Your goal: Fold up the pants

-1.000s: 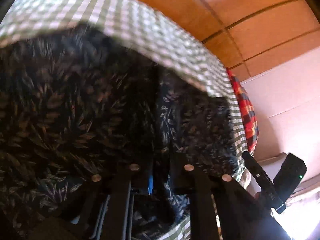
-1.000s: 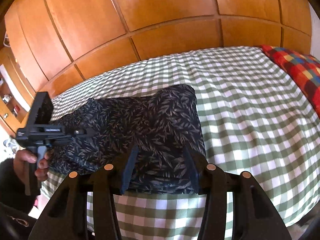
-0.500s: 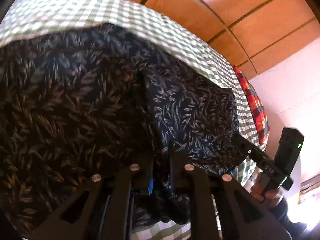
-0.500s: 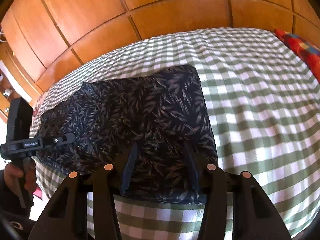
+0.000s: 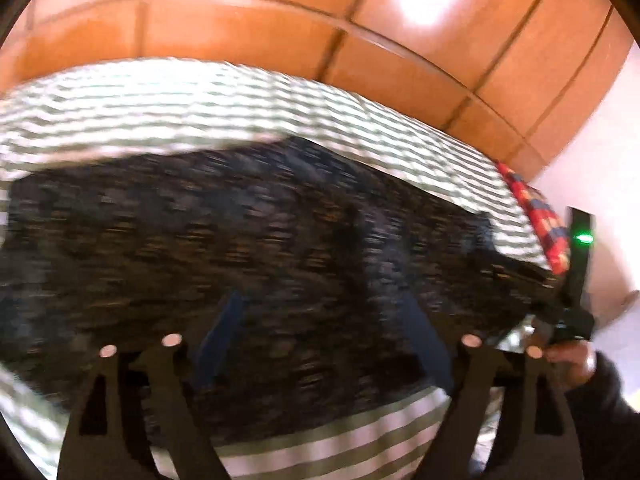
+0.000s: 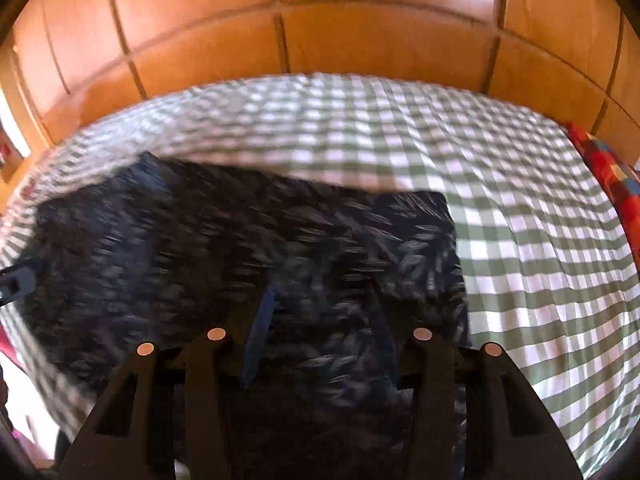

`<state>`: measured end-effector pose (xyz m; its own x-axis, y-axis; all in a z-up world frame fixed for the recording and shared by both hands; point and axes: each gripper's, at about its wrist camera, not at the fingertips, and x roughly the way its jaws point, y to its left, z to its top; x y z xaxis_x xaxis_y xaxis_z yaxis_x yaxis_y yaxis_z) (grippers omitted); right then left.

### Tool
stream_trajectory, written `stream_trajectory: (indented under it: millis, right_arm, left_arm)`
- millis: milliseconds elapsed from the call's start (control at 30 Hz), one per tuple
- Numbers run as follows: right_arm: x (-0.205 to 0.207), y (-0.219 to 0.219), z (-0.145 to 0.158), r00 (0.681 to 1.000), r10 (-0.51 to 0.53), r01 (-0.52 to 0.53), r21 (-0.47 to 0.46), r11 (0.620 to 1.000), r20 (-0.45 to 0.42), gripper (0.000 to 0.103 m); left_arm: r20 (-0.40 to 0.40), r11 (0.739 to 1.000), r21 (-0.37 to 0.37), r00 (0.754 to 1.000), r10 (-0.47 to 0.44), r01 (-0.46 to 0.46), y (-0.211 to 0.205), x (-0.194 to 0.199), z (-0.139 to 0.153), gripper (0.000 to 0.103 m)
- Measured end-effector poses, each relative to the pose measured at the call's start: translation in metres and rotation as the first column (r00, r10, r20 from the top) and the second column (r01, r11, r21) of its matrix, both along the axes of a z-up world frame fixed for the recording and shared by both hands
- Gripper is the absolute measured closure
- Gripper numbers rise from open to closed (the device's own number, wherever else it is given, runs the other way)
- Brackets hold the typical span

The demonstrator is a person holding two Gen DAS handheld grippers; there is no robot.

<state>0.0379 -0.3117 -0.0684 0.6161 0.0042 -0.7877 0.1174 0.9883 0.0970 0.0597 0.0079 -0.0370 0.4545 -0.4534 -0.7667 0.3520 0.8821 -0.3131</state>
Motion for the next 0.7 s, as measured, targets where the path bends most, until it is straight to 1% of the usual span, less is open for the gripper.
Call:
stream_trajectory:
  millis: [67,100,167,200,267,367,400,500,533,600,633,667,700]
  right_arm:
    - [-0.005,0.013,0.009,0.999,0.037,-0.037,-0.001,0.999,0.038,0.056]
    - [-0.006,0.025,0.012,0.996,0.068,-0.069,0.013,0.998,0.05,0.056]
    - [-0.003,0.039,0.013,0.993,0.103,-0.105,0.033,0.994,0.057,0.056]
    - [-0.002,0.048,0.013,0.99,0.125,-0.128,0.04,0.991,0.061,0.056]
    - [0.003,0.064,0.009,0.986,0.159,-0.161,0.044,0.986,0.058,0.056]
    - [0.007,0.079,0.001,0.983,0.178,-0.181,0.053,0.982,0.05,0.056]
    - [0.01,0.082,-0.003,0.982,0.183,-0.185,0.055,0.981,0.041,0.056]
    - [0.014,0.09,-0.014,0.982,0.191,-0.191,0.05,0.98,0.015,0.056]
    - [0.013,0.091,-0.018,0.981,0.192,-0.192,0.045,0.98,0.008,0.056]
    - [0.012,0.094,-0.022,0.981,0.193,-0.193,0.038,0.98,0.008,0.052]
    - [0.012,0.095,-0.022,0.981,0.192,-0.192,0.034,0.981,0.01,0.052]
    - [0.012,0.095,-0.022,0.981,0.193,-0.193,0.033,0.981,0.011,0.051]
    - [0.013,0.095,-0.023,0.981,0.192,-0.193,0.036,0.981,0.013,0.05]
  left_arm:
    - [0.03,0.996,0.062,0.998,0.059,-0.06,0.012,-0.003,0.006,0.016]
    - [0.039,0.993,0.086,0.996,0.081,-0.084,0.018,-0.004,0.008,0.016]
    - [0.045,0.974,0.166,0.988,0.147,-0.153,0.038,-0.007,0.009,0.014]
    - [0.054,0.965,0.186,0.983,0.176,-0.183,0.048,-0.009,0.01,0.012]
    - [0.073,0.954,0.196,0.973,0.218,-0.228,0.064,-0.013,0.013,0.009]
    - [0.135,0.917,0.239,0.947,0.293,-0.318,0.088,-0.021,0.017,0.004]
    - [0.159,0.903,0.252,0.935,0.316,-0.348,0.096,-0.024,0.019,0.002]
    - [0.243,0.849,0.278,0.888,0.39,-0.449,0.119,-0.036,0.024,0.002]
    - [0.249,0.839,0.283,0.88,0.404,-0.465,0.124,-0.037,0.024,0.002]
    - [0.248,0.818,0.29,0.864,0.438,-0.497,0.138,-0.04,0.023,0.002]
    - [0.241,0.802,0.292,0.852,0.465,-0.521,0.147,-0.043,0.021,0.002]
    - [0.221,0.795,0.277,0.84,0.495,-0.541,0.158,-0.045,0.019,0.002]
    - [0.176,0.801,0.231,0.834,0.523,-0.552,0.172,-0.048,0.017,0.002]
